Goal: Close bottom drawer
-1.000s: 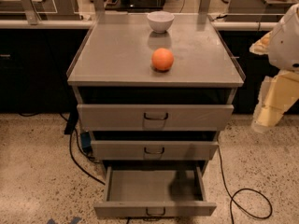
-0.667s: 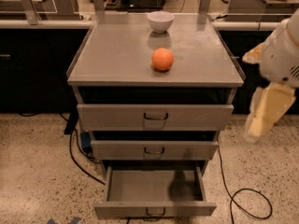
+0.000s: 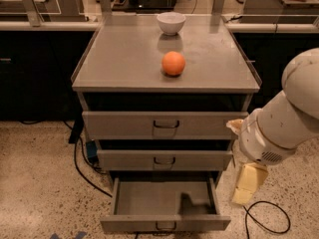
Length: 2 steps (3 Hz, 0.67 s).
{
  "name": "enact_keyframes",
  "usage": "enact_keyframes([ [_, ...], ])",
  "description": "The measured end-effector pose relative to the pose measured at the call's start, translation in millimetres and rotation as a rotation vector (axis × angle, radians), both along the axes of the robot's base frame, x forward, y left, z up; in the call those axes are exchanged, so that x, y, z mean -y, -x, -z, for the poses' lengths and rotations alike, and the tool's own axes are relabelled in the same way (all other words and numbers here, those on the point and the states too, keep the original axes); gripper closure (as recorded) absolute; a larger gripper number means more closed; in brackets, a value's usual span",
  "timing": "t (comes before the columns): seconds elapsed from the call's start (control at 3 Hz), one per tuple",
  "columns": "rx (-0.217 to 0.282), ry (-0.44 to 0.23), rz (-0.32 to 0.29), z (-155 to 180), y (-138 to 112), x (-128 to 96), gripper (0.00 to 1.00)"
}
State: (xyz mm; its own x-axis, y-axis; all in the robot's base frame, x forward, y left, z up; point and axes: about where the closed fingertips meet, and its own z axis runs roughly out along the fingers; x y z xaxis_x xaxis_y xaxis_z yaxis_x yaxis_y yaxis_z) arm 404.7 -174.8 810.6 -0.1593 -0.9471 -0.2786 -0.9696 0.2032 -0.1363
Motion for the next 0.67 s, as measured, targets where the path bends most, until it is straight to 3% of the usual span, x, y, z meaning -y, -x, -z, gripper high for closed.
enact_keyframes([
  [0.33, 0.000, 0.000, 0.000, 0, 0, 0, 0.00],
  [0.67, -0.022, -0.057, 0.005, 31, -1, -14, 0.00],
])
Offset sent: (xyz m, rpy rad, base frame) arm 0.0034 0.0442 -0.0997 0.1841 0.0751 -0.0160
